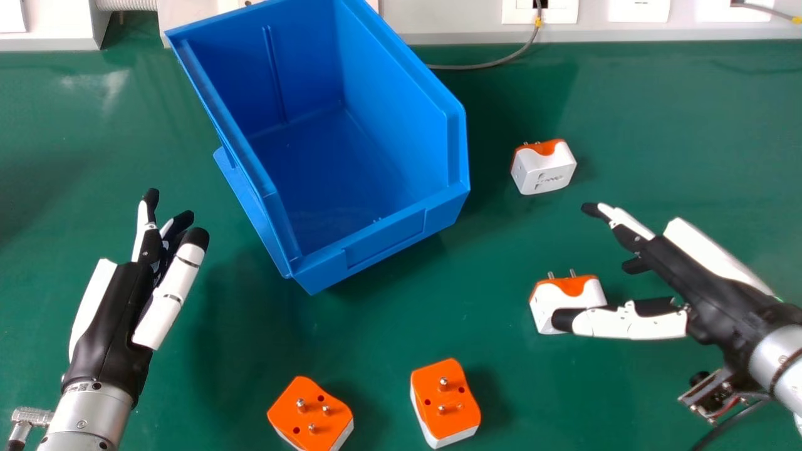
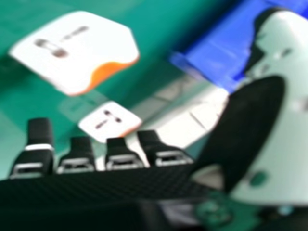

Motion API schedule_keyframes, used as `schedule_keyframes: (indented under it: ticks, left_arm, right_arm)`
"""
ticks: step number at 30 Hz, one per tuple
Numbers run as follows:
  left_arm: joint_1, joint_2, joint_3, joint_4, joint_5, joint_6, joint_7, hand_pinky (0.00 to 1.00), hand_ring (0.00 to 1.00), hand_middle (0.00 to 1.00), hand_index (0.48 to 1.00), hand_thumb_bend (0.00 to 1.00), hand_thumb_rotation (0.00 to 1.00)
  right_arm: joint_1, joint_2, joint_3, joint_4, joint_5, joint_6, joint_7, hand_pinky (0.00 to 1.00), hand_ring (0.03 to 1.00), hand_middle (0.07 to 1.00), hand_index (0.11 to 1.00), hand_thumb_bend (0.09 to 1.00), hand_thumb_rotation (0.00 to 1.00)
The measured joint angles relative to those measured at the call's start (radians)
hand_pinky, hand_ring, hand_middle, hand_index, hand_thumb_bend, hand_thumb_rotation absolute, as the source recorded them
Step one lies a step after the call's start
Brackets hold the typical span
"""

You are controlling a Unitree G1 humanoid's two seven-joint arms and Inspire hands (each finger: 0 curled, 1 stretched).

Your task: Pick all objects and put in blue box

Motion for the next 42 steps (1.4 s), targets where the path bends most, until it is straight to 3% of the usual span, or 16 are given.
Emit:
schedule_keyframes:
  ticks: [6, 15, 24, 28, 42]
  left_arm:
    - [0.003, 0.0, 0.0, -0.022, 0.0, 0.012, 0.0, 0.96, 0.97, 0.97, 1.0, 0.5, 0.94]
    - [0.0, 0.001, 0.001, -0.016, 0.001, 0.012, 0.0, 0.97, 0.97, 0.97, 1.0, 0.5, 0.96]
    - [-0.002, 0.001, 0.001, -0.018, 0.001, 0.01, 0.001, 0.98, 0.98, 0.98, 1.0, 0.49, 0.96]
    - [0.005, 0.001, 0.002, -0.026, 0.001, 0.011, 0.001, 0.99, 0.98, 0.98, 1.0, 0.48, 0.97]
    - [0.02, 0.004, 0.004, -0.045, 0.002, 0.013, 0.001, 1.0, 0.98, 0.98, 1.0, 0.47, 1.0]
  right_arm:
    - [-0.055, -0.04, 0.058, 0.055, -0.086, -0.033, 0.019, 0.99, 1.0, 1.0, 1.0, 0.625, 0.55]
    - [-0.152, -0.064, 0.155, 0.169, -0.26, -0.095, 0.002, 1.0, 1.0, 1.0, 1.0, 0.621, 0.55]
    - [-0.324, -0.064, 0.3, 0.368, -0.468, -0.161, -0.052, 1.0, 1.0, 1.0, 1.0, 0.587, 0.51]
    - [-0.363, -0.063, 0.337, 0.434, -0.514, -0.206, -0.097, 1.0, 1.0, 1.0, 1.0, 0.567, 0.49]
    - [-0.479, -0.048, 0.421, 0.572, -0.524, -0.245, -0.159, 0.99, 1.0, 1.0, 0.987, 0.517, 0.43]
